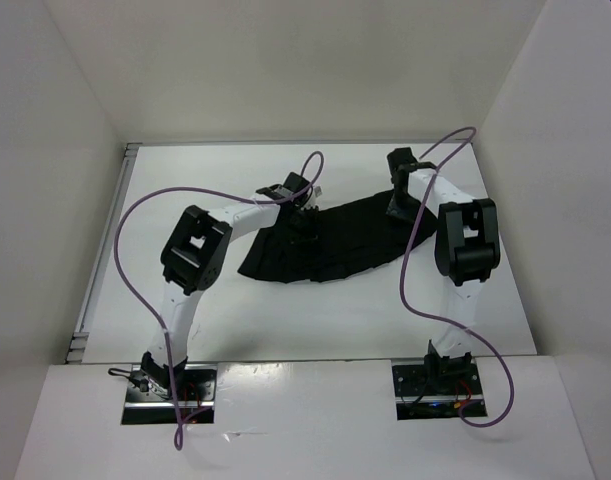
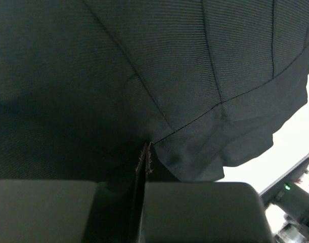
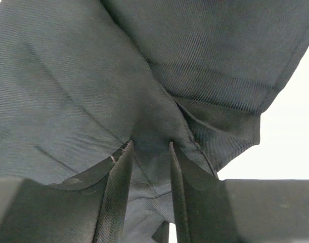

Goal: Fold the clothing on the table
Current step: Fold the skirt

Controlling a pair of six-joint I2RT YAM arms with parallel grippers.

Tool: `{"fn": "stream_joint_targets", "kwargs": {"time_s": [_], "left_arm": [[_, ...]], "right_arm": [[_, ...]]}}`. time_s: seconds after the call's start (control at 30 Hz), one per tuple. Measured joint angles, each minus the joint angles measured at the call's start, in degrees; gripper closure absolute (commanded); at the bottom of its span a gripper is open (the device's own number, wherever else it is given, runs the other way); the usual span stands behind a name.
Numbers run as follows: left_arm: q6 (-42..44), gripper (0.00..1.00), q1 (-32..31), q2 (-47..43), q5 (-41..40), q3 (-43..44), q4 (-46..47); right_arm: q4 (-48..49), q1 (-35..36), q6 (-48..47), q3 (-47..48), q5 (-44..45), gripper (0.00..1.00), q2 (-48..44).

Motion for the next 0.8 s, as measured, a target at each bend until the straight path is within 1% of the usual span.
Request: {"fn": "stream_joint_targets", "kwargs": {"time_s": [0.17, 0.3, 0.4, 0.5, 0.63, 0.73, 0.8], "left_arm": [[-0.3, 1.0, 0.1, -0.1, -0.5, -1.6, 0.5], [-0.9, 1.0, 1.0, -2.3, -1.4, -5.1, 1.5], [-0.9, 1.0, 2.7, -4.8, -3.1, -8.1, 0.5], [0.3, 1.0, 5.9, -7.2, -6.0, -10.6, -1.0], [1.3, 1.0, 9.9, -8.9, -8.9, -11.8, -3.1], [2.2, 1.0, 11.9, -9.8, -10.4, -11.9, -4.7], [3.0, 1.0, 12.1, -11.1, -10.5, -11.9, -5.9]], "right_arm": [[1.3, 0.2, 0.4, -4.8, -2.6, 0.61, 0.0], [3.8, 1.9, 0.7, -10.1, -6.7, 0.62, -3.5], [4.7, 5.6, 1.4, -14.4, -10.5, 0.62, -6.5], [4.7, 11.4, 1.7, -17.9, -15.4, 0.62, -9.0], [4.1, 17.8, 2.4, -20.6, -22.0, 0.62, -10.7], [1.9, 19.6, 3.0, -21.0, -22.8, 0.61, -11.6], [-0.1, 19.5, 3.4, -20.8, -20.4, 0.61, -12.8]]}}
